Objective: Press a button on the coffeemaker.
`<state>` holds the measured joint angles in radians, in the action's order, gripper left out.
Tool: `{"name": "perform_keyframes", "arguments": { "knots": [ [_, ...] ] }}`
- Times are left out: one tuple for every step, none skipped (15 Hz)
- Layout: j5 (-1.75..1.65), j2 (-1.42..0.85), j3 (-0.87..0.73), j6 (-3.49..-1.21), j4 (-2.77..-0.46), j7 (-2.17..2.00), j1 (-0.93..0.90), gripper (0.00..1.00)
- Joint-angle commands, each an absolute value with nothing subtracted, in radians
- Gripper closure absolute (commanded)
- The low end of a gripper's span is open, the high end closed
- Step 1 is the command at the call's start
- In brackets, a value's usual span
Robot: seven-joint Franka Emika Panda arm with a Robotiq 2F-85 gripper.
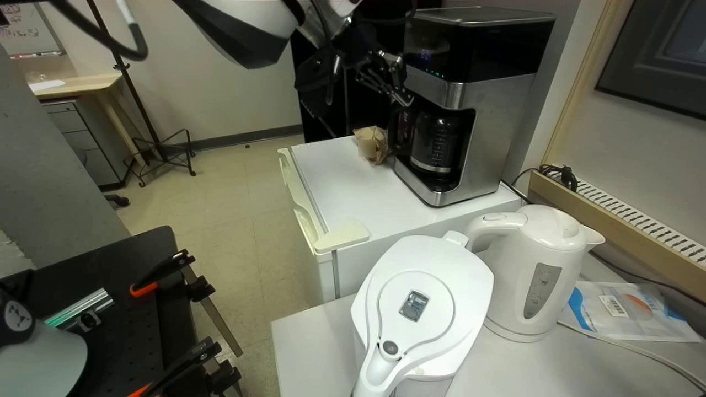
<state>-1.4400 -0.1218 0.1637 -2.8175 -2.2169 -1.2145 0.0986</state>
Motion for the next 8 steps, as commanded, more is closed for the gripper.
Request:
{"name": "perform_keyframes", "arguments": {
  "knots": [
    [-1.610, -0.052, 0.170, -2.792, -2.292, -1.365, 0.078, 1.00],
    [-1.653, -0.039, 0.173, -2.789, -2.309, -1.400, 0.075, 1.00],
    [-1.695, -0.029, 0.176, -2.786, -2.324, -1.437, 0.072, 1.00],
    [-1.730, -0.017, 0.179, -2.781, -2.339, -1.467, 0.070, 1.00],
    [-1.764, -0.006, 0.183, -2.778, -2.353, -1.498, 0.069, 1.00],
    [-1.793, 0.005, 0.187, -2.772, -2.368, -1.524, 0.067, 1.00],
    [-1.819, 0.014, 0.189, -2.767, -2.380, -1.548, 0.065, 1.00],
    [-1.845, 0.023, 0.191, -2.763, -2.392, -1.571, 0.063, 1.00]
  ]
}}
